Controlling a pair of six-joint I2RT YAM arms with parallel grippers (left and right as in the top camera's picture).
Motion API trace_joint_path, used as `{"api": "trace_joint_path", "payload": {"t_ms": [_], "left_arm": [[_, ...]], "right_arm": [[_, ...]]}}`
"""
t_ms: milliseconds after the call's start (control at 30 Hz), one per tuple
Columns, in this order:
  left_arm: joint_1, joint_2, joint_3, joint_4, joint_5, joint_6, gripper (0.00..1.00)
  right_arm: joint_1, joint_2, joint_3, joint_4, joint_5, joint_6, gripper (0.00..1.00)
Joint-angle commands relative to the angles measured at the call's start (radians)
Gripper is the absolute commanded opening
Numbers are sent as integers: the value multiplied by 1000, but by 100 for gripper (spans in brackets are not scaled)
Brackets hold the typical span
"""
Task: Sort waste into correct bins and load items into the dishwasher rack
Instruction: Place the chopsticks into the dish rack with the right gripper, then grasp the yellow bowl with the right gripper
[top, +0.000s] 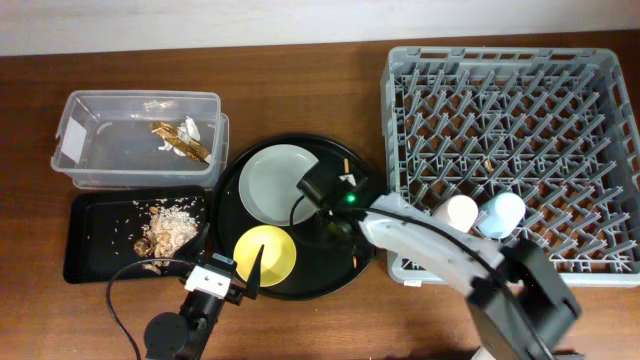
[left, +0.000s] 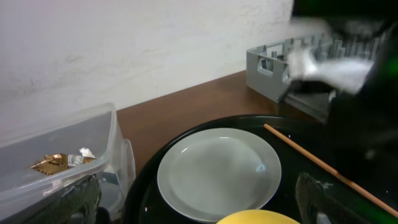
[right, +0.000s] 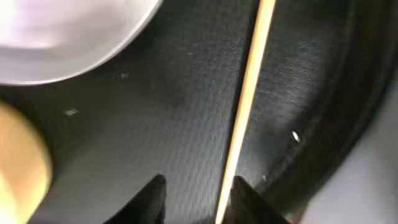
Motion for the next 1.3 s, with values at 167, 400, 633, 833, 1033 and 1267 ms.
{"api": "trace_joint_path", "payload": {"t_ms": [167, 400, 633, 833, 1033, 1267], "left_arm": [[6, -6, -6, 0, 4, 16, 100], [6, -6, -6, 0, 4, 16, 99], [6, -6, -6, 0, 4, 16, 99], [6, -6, -6, 0, 4, 16, 99], [6, -6, -6, 0, 4, 16, 99], [6, -6, -6, 0, 4, 16, 99]], "right_arm": [[-68, 163, -27, 35, -3, 32, 4], [-204, -321, 51, -79, 206, -73, 4], [-388, -177, 55, -29, 150, -202, 53], [-209, -162, 24, -27, -154, -72, 7], [-368, -91, -2, -249, -58, -58, 4], [-69, -175, 46, -33, -404, -100, 60]]}}
